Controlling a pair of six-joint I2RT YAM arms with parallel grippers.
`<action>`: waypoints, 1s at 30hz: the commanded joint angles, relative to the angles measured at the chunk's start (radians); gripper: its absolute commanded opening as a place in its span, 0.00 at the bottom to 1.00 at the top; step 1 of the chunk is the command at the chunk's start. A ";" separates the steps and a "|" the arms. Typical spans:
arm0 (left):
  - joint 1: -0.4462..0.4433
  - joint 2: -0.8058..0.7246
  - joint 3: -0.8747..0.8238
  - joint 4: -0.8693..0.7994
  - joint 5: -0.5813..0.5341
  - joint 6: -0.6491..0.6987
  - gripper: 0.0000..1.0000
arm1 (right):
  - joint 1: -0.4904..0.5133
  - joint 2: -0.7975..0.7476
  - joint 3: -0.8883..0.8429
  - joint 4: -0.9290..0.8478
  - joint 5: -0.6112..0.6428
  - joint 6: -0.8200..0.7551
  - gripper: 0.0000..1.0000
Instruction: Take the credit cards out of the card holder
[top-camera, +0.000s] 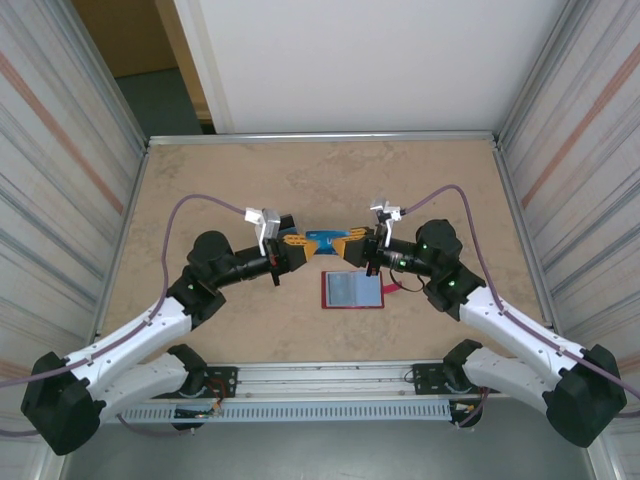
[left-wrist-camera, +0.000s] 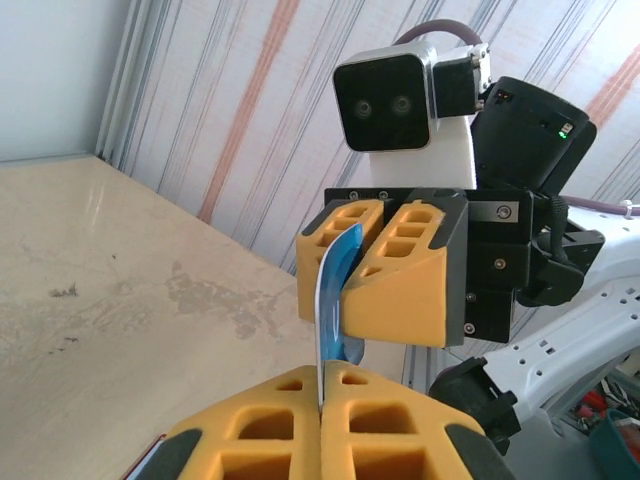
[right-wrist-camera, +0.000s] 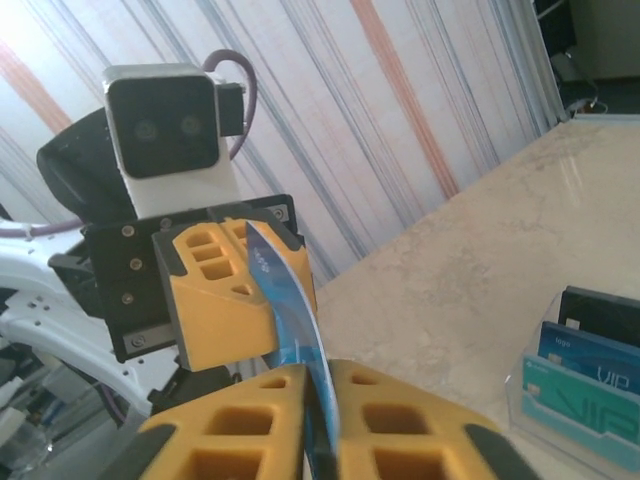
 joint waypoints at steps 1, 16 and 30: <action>0.003 0.001 -0.006 0.035 0.014 -0.007 0.00 | 0.012 -0.007 0.036 0.032 -0.045 -0.024 0.06; 0.003 -0.035 0.242 -0.531 0.053 0.400 0.65 | 0.025 -0.104 0.111 -0.401 -0.010 -0.255 0.00; 0.003 0.146 0.493 -0.901 0.168 0.757 0.56 | 0.038 -0.057 0.178 -0.560 -0.057 -0.347 0.01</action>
